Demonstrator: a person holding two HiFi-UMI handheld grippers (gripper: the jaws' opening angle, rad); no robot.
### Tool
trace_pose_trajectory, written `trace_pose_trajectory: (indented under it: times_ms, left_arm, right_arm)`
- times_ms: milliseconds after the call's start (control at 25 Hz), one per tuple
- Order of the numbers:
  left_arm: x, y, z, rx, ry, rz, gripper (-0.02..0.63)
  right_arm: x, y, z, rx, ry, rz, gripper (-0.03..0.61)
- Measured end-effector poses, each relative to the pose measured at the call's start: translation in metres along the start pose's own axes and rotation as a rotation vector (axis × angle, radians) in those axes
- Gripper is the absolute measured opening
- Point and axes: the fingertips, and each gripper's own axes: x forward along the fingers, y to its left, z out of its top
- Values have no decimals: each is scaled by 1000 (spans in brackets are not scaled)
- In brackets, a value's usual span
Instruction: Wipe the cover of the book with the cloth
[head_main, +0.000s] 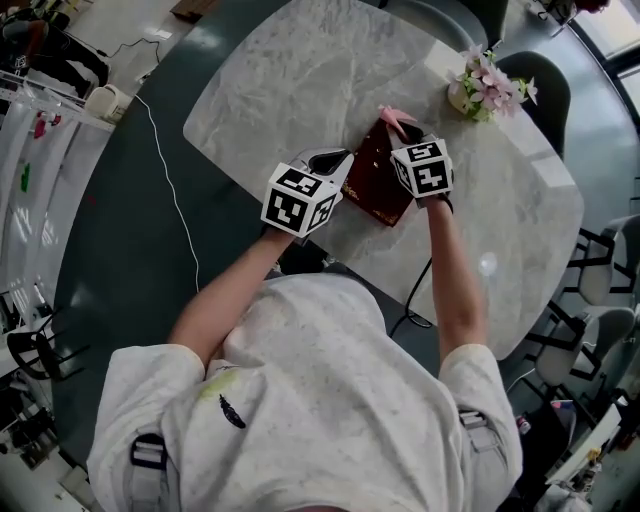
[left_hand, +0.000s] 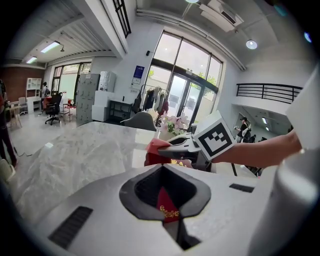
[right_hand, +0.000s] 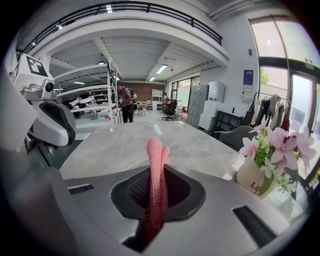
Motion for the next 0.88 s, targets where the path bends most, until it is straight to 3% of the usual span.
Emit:
trace_pose_trajectory:
  times_ms: [880]
  left_arm:
    - [-37, -2, -16, 43, -12, -110, 6]
  right_arm:
    - [-26, 79, -17, 70, 55, -26, 15]
